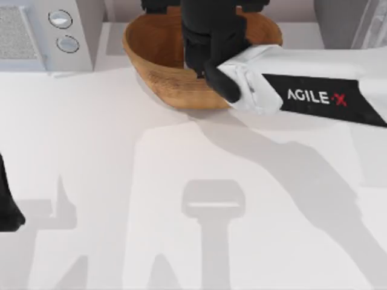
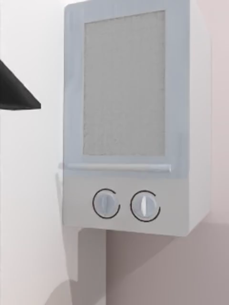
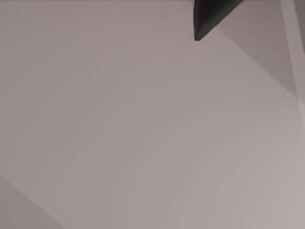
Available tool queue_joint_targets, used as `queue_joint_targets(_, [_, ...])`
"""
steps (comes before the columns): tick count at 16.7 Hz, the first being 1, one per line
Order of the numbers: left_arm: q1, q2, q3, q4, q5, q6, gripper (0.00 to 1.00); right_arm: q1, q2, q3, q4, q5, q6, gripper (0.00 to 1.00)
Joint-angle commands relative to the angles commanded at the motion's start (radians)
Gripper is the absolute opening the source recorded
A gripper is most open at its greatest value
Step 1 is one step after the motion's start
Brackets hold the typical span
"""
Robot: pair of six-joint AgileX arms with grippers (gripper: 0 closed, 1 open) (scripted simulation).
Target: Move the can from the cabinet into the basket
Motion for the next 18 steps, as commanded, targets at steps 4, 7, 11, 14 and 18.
queue_joint_targets(4, [0.000, 0.000, 0.000, 0.000, 0.000, 0.000, 1.00, 0.000, 0.000, 0.000, 0.000, 0.000, 0.000, 1.00])
queue_joint_targets(7, [0.000, 0.000, 0.000, 0.000, 0.000, 0.000, 1.00, -0.001, -0.010, -0.007, -0.002, -0.004, 0.000, 1.00])
queue_joint_targets(11, [0.000, 0.000, 0.000, 0.000, 0.000, 0.000, 1.00, -0.048, -0.155, -0.115, -0.039, -0.055, -0.003, 1.00])
queue_joint_targets(14, [0.000, 0.000, 0.000, 0.000, 0.000, 0.000, 1.00, -0.115, -0.373, -0.278, -0.094, -0.123, -0.007, 1.00])
queue_joint_targets(18, [0.000, 0.000, 0.000, 0.000, 0.000, 0.000, 1.00, -0.235, -0.799, -0.572, -0.195, -0.244, -0.012, 1.00])
